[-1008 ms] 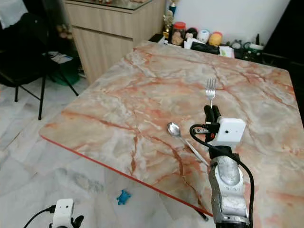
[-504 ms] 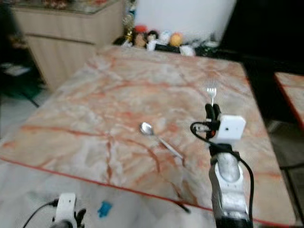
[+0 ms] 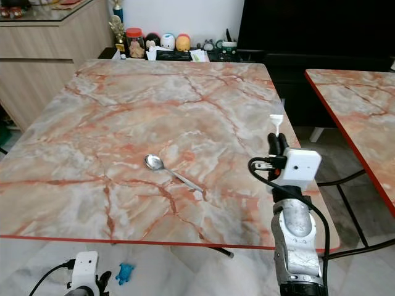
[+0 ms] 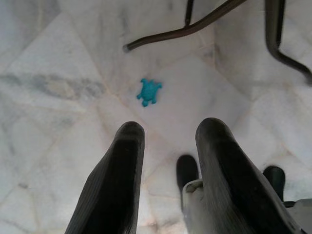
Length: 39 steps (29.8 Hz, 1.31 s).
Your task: Setting the table
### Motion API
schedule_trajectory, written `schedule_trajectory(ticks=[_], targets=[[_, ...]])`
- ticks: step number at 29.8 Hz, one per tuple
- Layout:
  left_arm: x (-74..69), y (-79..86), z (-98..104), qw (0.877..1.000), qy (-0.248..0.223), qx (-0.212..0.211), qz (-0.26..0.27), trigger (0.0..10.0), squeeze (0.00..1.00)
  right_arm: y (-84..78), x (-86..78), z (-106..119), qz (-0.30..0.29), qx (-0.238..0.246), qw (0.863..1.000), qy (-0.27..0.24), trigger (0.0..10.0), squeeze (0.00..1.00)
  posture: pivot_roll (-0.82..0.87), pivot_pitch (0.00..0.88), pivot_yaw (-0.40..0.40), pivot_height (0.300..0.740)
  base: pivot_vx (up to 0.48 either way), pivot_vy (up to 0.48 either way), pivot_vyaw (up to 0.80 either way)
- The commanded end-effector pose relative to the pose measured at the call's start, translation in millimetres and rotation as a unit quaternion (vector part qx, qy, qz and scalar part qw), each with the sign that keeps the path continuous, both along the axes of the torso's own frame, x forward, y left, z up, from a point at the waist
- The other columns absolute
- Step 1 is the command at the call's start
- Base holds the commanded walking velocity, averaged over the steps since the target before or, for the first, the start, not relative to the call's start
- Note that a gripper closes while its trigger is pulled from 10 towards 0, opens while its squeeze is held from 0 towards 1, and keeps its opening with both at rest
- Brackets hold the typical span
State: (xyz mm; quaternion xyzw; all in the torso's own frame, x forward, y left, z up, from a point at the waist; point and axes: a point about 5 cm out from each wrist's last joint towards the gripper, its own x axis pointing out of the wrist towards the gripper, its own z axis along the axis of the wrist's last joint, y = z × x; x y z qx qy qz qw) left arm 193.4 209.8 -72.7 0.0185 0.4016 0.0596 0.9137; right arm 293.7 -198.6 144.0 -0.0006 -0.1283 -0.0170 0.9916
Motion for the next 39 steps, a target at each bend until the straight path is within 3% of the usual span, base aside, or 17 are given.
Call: schedule_trajectory(ticks=[1, 17, 39], targets=[[-4.5, 1.1, -2.6, 1.000, 0.013, 0.005, -0.001, 10.0, 0.00, 0.2, 0.3, 3.6, 0.002, 0.001, 1.000, -0.008, 10.0, 0.00, 0.04, 0.005, -0.022, 0.736, 0.000, 0.000, 0.00], [-11.2, 4.3, -5.5, 0.999, 0.026, 0.020, -0.005, 10.0, 0.00, 0.1, 1.6, 5.1, -0.002, -0.002, 1.000, -0.012, 10.0, 0.00, 0.04, 0.002, -0.020, 0.736, 0.000, -0.119, 0.00], [-15.5, 5.3, -7.7, 0.999, 0.038, 0.023, -0.009, 10.0, 0.00, -1.7, 2.9, 12.4, -0.006, -0.013, 1.000, -0.025, 10.0, 0.00, 0.03, 0.000, -0.019, 0.736, 0.000, -0.419, 0.00]])
